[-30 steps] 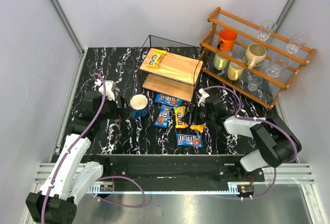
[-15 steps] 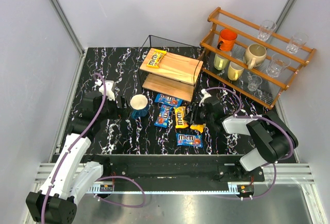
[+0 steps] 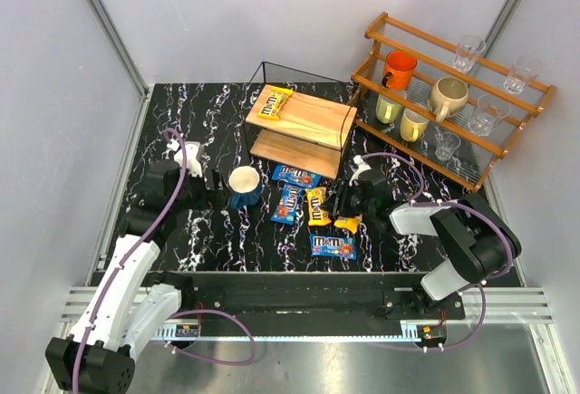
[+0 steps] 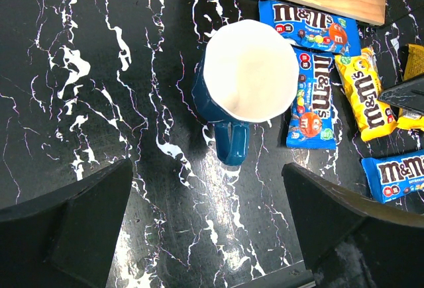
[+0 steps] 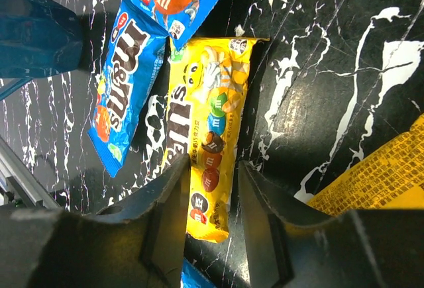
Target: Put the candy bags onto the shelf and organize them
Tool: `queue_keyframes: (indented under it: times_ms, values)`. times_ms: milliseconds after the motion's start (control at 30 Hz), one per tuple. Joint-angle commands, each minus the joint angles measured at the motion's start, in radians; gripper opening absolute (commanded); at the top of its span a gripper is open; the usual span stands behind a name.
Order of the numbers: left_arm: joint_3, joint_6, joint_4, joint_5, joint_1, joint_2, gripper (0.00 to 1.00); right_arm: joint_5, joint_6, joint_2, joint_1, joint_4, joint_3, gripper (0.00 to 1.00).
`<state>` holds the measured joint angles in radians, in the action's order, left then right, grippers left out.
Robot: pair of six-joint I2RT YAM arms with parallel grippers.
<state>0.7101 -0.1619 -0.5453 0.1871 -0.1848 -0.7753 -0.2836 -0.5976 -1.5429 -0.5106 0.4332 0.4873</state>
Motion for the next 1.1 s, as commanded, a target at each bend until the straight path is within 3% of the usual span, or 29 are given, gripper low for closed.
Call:
queue_keyframes:
  times_ms: [0, 233, 400, 567, 933, 1067]
  values:
    - [0.038, 0.001, 0.015, 0.011, -0.004, 0.002, 0.99, -0.025, -0.013, -0.025, -0.003, 0.053, 0.017, 0.42]
    - [0.038, 0.001, 0.016, 0.011, -0.005, 0.002, 0.99, -0.045, -0.019, -0.045, -0.005, 0.062, 0.019, 0.33]
    - [0.037, 0.001, 0.016, 0.011, -0.005, 0.001, 0.99, -0.049, -0.021, -0.008, -0.005, 0.036, 0.030, 0.13]
    - [0.037, 0.002, 0.016, 0.012, -0.007, -0.002, 0.99, -0.045, -0.005, 0.095, -0.005, -0.066, 0.036, 0.01]
    - [0.038, 0.002, 0.015, 0.014, -0.008, -0.001, 0.99, -0.051, 0.038, 0.412, -0.046, -0.362, 0.097, 0.00]
    - [0.038, 0.002, 0.016, 0.012, -0.008, 0.001, 0.99, -0.017, 0.064, 0.449, -0.100, -0.474, 0.221, 0.00]
